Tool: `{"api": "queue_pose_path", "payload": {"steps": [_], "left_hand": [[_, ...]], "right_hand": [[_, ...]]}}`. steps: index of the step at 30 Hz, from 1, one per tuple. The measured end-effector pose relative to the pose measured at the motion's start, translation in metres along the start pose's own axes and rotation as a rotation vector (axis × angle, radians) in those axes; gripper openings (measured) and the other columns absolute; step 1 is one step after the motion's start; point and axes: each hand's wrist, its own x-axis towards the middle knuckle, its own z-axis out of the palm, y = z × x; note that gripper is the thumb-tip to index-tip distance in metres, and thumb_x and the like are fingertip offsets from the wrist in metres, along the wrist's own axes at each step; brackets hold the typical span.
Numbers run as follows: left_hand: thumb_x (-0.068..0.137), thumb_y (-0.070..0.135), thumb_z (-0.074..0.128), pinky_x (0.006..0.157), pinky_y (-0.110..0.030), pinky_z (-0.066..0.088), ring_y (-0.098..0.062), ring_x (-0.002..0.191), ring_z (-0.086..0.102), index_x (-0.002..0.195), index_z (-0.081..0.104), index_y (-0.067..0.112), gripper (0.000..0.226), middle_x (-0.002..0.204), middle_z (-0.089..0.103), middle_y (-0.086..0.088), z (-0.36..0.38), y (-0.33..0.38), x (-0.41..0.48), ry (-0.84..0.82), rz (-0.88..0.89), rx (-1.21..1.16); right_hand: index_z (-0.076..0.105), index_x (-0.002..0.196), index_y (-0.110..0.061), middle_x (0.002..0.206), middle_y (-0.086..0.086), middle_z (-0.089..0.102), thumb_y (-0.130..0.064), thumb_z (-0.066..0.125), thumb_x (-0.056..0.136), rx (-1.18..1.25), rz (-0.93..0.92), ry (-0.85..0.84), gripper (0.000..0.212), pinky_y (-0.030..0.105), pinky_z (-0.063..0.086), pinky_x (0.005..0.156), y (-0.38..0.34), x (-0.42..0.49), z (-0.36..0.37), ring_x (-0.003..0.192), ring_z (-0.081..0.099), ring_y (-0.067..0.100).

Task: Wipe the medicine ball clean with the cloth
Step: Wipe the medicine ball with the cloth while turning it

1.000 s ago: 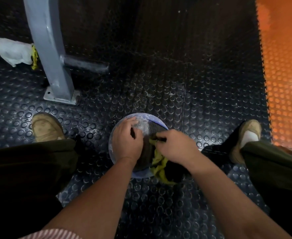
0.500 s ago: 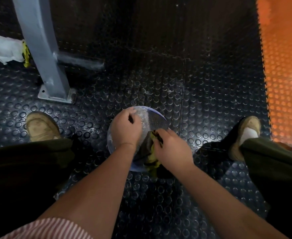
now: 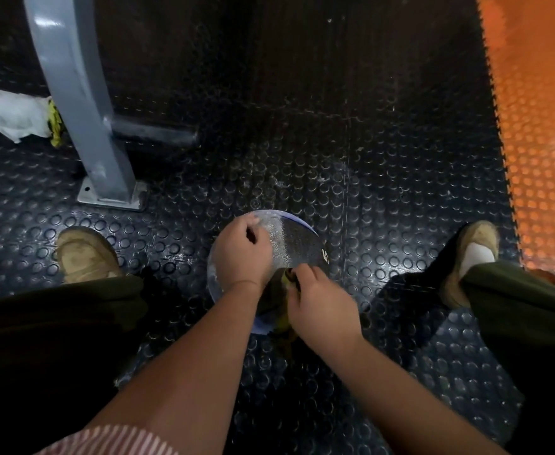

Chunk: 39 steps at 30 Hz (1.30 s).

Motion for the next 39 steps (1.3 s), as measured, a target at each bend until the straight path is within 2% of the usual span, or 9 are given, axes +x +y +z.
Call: {"api": "queue_pose_path", "payload": {"steps": [6, 10, 12, 17, 23, 28, 31, 33, 39], "left_hand": [[0.091, 0.016, 0.049, 0.090, -0.033, 0.049, -0.014, 0.105, 0.059, 0.104, 0.069, 0.017, 0.025, 0.112, 0.067, 0.006, -0.002, -0.005, -0.007, 0.033, 0.044, -0.006], [0.092, 0.019, 0.049, 0.078, -0.025, 0.041, -0.009, 0.097, 0.056, 0.100, 0.070, 0.020, 0.022, 0.111, 0.067, 0.010, -0.001, 0.000, 0.001, 0.010, -0.049, -0.032], [0.092, 0.021, 0.051, 0.076, -0.024, 0.041, -0.011, 0.097, 0.058, 0.097, 0.070, 0.020, 0.020, 0.109, 0.068, 0.009, 0.002, 0.000, 0.003, 0.017, -0.052, -0.039], [0.091, 0.022, 0.050, 0.092, -0.033, 0.049, -0.014, 0.103, 0.061, 0.100, 0.071, 0.019, 0.023, 0.110, 0.069, 0.008, 0.006, -0.005, 0.000, 0.055, -0.039, -0.080], [0.091, 0.019, 0.051, 0.093, -0.029, 0.046, -0.014, 0.106, 0.059, 0.100, 0.071, 0.019, 0.021, 0.110, 0.068, 0.007, 0.004, -0.006, -0.002, 0.070, -0.030, -0.071], [0.093, 0.027, 0.050, 0.087, -0.028, 0.047, -0.015, 0.102, 0.060, 0.094, 0.070, 0.025, 0.020, 0.109, 0.068, 0.010, 0.005, -0.002, 0.001, 0.050, -0.073, -0.043], [0.092, 0.028, 0.049, 0.090, -0.033, 0.050, -0.013, 0.101, 0.060, 0.097, 0.070, 0.026, 0.022, 0.107, 0.068, 0.011, 0.005, -0.007, -0.005, 0.076, -0.054, -0.055], [0.089, 0.029, 0.048, 0.091, -0.032, 0.050, -0.012, 0.101, 0.060, 0.098, 0.070, 0.028, 0.024, 0.106, 0.067, 0.012, 0.004, -0.011, -0.007, 0.099, -0.040, -0.060], [0.090, 0.019, 0.052, 0.085, -0.026, 0.044, -0.014, 0.100, 0.060, 0.093, 0.069, 0.021, 0.017, 0.106, 0.068, 0.009, 0.003, -0.007, -0.001, 0.074, -0.076, -0.071]], "right_hand": [[0.042, 0.128, -0.014, 0.123, 0.009, 0.053, -0.019, 0.037, 0.098, 0.007, 0.077, -0.020, 0.031, 0.034, 0.037, 0.067, -0.006, 0.056, -0.021, 0.103, 0.057, 0.032], [0.044, 0.112, -0.013, 0.115, 0.009, 0.054, -0.016, 0.038, 0.097, -0.006, -0.007, 0.065, 0.017, 0.035, 0.033, 0.061, -0.012, 0.018, 0.001, 0.092, 0.057, 0.036], [0.041, 0.112, -0.015, 0.116, 0.007, 0.052, -0.017, 0.037, 0.098, -0.014, -0.027, -0.012, 0.015, 0.035, 0.032, 0.062, -0.013, -0.005, 0.012, 0.094, 0.055, 0.034], [0.042, 0.115, -0.017, 0.113, 0.004, 0.056, -0.028, 0.034, 0.101, 0.020, 0.023, 0.041, 0.020, 0.031, 0.033, 0.062, -0.005, 0.007, -0.001, 0.094, 0.058, 0.030], [0.042, 0.120, -0.014, 0.120, 0.007, 0.054, -0.015, 0.036, 0.097, -0.047, 0.055, 0.046, 0.025, 0.035, 0.033, 0.064, -0.006, 0.045, -0.016, 0.098, 0.057, 0.035], [0.054, 0.090, -0.012, 0.081, 0.004, 0.062, -0.012, 0.068, 0.079, -0.068, -0.042, 0.137, 0.017, 0.026, 0.023, 0.043, -0.006, -0.006, 0.014, 0.056, 0.058, 0.031], [0.050, 0.109, -0.017, 0.103, 0.003, 0.060, -0.024, 0.043, 0.096, 0.051, 0.002, 0.040, 0.017, 0.031, 0.035, 0.059, 0.000, 0.004, 0.001, 0.085, 0.060, 0.030], [0.050, 0.115, -0.019, 0.108, 0.003, 0.059, -0.027, 0.041, 0.096, 0.085, 0.031, 0.109, 0.023, 0.032, 0.039, 0.064, 0.002, 0.025, -0.005, 0.093, 0.060, 0.029], [0.054, 0.113, -0.015, 0.106, 0.006, 0.060, -0.019, 0.048, 0.093, -0.006, -0.009, 0.175, 0.021, 0.031, 0.036, 0.061, -0.012, 0.030, -0.004, 0.087, 0.060, 0.033]]}}
